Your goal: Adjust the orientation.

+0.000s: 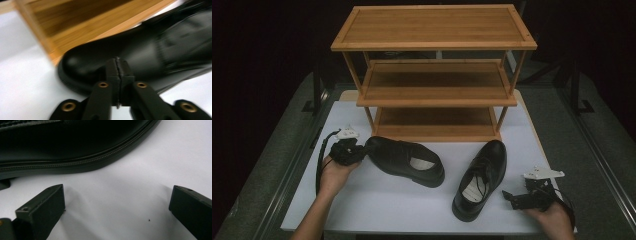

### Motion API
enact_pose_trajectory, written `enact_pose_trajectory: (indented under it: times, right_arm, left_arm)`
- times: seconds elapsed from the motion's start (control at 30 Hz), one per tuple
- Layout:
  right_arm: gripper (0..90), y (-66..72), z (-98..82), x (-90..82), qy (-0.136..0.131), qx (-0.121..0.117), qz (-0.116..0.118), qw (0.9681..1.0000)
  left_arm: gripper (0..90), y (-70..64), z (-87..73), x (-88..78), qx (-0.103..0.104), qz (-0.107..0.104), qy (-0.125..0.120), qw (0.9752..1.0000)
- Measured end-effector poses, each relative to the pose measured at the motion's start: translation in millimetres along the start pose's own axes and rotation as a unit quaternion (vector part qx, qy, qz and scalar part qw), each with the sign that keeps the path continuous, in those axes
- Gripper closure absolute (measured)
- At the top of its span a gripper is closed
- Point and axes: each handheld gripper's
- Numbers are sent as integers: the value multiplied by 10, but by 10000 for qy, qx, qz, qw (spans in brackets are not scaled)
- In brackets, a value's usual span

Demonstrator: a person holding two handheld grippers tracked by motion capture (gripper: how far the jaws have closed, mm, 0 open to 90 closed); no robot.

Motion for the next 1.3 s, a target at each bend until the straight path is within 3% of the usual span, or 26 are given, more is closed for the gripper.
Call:
enact_pose_trajectory:
  times: [0.07, 0.1, 0.17, 0.2, 0.23, 0.27, 0.3, 0.4, 0.53, 0.57, 0.6, 0.67, 0.93, 1.13, 1.3]
  right_arm:
    - [0, 0, 0, 0, 1, -1, -1, 10000]
    - [0, 0, 0, 0, 1, -1, 0, 10000]
    - [0, 0, 0, 0, 1, -1, -1, 10000]
    - [0, 0, 0, 0, 2, 1, 0, 10000]
    - [0, 0, 0, 0, 2, 0, -1, 10000]
    - [0, 0, 0, 0, 2, 0, -1, 10000]
    - [0, 0, 0, 0, 2, 1, -1, 10000]
    - [0, 0, 0, 0, 2, 0, -1, 10000]
    - [0, 1, 0, 0, 0, 2, 5, 10000]
    - [0, 1, 0, 0, -1, 3, 6, 10000]
    - [0, 1, 0, -1, -1, 3, 5, 10000]
    - [0, 0, -1, 0, -1, -4, 1, 10000]
    - [0, 0, -1, 0, -4, 0, 1, 10000]
    - [0, 0, -1, -1, -5, 3, 9, 10000]
    - [0, 1, -1, 0, -5, 11, 6, 10000]
  left_arm:
    - [837, -62, 40, -6, 64, -50, -10, 10000]
    - [818, -195, 122, -13, 181, -220, -56, 9996]
    - [783, -333, 207, -14, 342, -322, -105, 9988]
    - [759, -333, 207, -14, 342, -322, -105, 9988]
    - [740, -459, 287, 0, 427, -529, -150, 9976]
    - [717, -459, 287, 0, 427, -529, -150, 9976]
    - [698, -569, 357, 33, 492, -766, -139, 9958]
    - [679, -706, 445, 103, 563, -1048, -162, 9928]
    - [668, -823, 534, 195, 677, -1223, -155, 9901]
    - [666, -896, 589, 264, 716, -1364, -146, 9880]
    - [662, -896, 589, 264, 716, -1364, -146, 9880]
    - [654, -996, 655, 368, 837, -1488, -104, 9853]
    - [650, -1197, 703, 657, 976, -1750, 90, 9797]
    - [698, -1235, 655, 796, 990, -1755, 233, 9792]
    - [749, -1215, 646, 790, 887, -1801, 225, 9794]
Point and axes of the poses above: each handheld gripper's, and its own axes: x roughly forward along the jaws, z roughly out of its top, y roughly to its left, and after that the axes turned 3 degrees about -z, right-handed
